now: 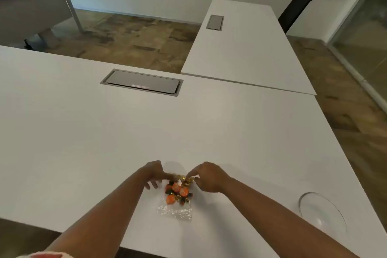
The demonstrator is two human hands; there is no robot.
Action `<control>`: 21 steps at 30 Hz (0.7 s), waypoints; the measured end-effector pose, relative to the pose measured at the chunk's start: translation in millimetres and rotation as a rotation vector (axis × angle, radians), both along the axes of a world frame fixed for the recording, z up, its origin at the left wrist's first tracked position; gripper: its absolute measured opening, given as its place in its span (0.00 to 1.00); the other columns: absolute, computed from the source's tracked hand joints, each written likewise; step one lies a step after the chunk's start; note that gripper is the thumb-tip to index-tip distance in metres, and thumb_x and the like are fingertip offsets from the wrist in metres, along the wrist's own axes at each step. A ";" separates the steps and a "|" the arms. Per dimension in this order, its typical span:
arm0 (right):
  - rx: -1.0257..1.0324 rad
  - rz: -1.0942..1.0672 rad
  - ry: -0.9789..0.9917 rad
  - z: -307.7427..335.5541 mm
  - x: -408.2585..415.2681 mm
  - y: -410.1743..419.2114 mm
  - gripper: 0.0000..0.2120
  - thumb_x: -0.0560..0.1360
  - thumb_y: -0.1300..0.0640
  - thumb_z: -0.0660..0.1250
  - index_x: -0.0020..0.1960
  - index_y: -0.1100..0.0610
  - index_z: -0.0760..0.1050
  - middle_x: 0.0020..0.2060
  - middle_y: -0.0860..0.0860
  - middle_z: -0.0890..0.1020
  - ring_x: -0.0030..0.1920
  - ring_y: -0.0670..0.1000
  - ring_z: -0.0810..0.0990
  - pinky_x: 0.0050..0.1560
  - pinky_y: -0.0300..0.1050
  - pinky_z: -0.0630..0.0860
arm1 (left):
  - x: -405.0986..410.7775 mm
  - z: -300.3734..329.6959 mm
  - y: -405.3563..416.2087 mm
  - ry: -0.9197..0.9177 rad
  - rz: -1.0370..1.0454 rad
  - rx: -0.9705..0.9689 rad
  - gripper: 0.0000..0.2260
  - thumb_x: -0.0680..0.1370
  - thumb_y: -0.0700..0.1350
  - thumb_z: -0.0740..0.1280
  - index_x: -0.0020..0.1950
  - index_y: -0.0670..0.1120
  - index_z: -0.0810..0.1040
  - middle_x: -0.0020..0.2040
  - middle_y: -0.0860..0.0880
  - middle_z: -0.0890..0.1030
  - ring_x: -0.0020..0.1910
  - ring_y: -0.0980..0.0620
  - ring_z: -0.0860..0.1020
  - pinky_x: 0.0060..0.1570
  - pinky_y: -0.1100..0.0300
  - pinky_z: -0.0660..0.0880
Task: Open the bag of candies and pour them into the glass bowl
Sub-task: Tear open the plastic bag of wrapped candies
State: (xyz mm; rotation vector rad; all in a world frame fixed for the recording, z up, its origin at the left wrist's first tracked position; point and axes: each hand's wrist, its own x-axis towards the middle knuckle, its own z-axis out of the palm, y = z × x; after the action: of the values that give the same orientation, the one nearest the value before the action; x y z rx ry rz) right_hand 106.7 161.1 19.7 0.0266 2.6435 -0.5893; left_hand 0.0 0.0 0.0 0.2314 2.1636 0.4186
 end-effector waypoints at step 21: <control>-0.341 -0.327 0.107 -8.2 8.6 9.5 0.19 0.67 0.49 0.74 0.56 0.55 0.79 0.49 0.51 0.83 0.50 0.51 0.81 0.51 0.41 0.75 | -1.4 0.1 24.0 -0.238 0.248 0.265 0.08 0.72 0.35 0.70 0.38 0.44 0.73 0.23 0.51 0.78 0.17 0.60 0.76 0.18 0.71 0.70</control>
State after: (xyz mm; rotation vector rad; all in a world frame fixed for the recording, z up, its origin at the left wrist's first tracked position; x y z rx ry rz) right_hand 115.3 170.7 11.5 0.3383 2.6201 -1.1726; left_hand -1.4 24.0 0.1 0.0541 1.9047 0.8349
